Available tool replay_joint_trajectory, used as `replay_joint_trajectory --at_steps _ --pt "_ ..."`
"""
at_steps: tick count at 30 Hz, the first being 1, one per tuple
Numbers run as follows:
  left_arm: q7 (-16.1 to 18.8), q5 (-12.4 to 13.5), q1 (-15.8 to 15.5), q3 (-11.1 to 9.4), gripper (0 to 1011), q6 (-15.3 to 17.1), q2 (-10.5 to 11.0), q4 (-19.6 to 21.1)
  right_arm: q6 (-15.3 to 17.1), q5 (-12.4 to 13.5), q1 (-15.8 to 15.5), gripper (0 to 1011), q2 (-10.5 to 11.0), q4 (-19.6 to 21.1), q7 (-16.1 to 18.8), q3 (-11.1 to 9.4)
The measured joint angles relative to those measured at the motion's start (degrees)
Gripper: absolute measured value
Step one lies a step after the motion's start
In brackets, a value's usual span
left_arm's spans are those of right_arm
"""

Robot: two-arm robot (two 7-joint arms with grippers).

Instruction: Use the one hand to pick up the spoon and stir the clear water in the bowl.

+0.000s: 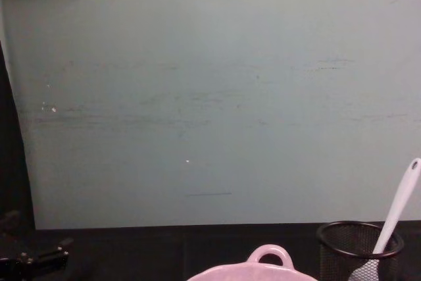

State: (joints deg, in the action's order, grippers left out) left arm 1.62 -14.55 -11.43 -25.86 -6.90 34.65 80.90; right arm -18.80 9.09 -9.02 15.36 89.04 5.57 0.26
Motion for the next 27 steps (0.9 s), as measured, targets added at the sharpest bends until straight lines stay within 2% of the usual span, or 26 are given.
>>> replay_joint_trajectory --at_steps 27 --pt "0.0 0.0 0.0 -0.01 1005 0.0 0.0 0.0 0.02 -0.35 -0.27 1002 0.38 0.51 -0.34 0.13"
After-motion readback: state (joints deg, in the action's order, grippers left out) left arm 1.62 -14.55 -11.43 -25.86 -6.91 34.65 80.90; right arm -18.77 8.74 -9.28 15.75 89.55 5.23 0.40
